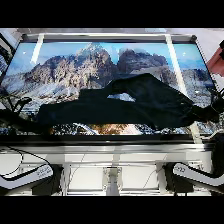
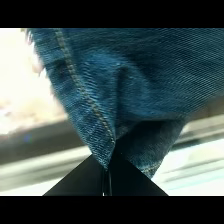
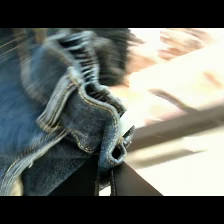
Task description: Fold the clothes and pants, and hang the long-sleeved shirts on hangers.
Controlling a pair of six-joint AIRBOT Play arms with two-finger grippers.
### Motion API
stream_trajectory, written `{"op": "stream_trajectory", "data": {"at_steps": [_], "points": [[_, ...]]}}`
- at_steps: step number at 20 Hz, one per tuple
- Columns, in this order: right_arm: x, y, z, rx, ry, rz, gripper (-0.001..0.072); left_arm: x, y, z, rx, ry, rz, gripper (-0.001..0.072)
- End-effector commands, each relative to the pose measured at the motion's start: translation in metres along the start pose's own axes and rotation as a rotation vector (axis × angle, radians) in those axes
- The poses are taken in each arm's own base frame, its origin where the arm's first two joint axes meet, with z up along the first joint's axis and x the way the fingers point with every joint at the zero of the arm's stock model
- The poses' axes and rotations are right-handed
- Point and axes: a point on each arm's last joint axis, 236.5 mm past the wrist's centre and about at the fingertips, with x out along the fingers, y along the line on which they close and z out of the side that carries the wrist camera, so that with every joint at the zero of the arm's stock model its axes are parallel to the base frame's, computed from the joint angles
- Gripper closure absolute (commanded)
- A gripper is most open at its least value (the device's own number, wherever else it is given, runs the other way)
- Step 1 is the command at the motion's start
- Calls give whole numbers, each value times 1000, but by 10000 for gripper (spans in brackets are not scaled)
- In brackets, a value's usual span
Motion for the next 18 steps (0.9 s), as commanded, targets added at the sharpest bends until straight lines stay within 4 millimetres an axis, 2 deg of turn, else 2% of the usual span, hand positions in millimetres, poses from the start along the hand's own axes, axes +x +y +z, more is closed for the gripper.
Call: {"op": "stream_trajectory", "data": {"at_steps": [1,3,5,7,10,11,12,13,14,17,18], "points": [[-21,-55,5,39,-76,-237,690,-13,37,-3,-112,-32,165,681],[-39,-64,16,54,-172,-280,690,-40,58,13,-157,-166,281,681],[-47,-63,21,63,-217,-278,689,-59,69,18,-184,-242,340,681],[-43,-61,18,65,-197,-269,689,-53,66,16,-189,-230,321,680],[-42,-59,16,62,-188,-261,689,-33,57,7,-183,-161,263,673],[-41,-59,14,59,-181,-261,678,-27,53,3,-165,-134,243,638],[-41,-59,13,60,-175,-261,623,-24,51,0,-153,-116,229,497],[-41,-59,11,55,-166,-261,506,-22,50,0,-153,-109,222,393],[-40,-59,9,45,-155,-261,484,-22,50,0,-153,-109,222,345],[-39,-59,1,35,-121,-263,484,-21,45,0,-93,-103,204,345],[-39,-59,-1,26,-112,-264,462,-20,40,5,-91,-124,180,345]]}}
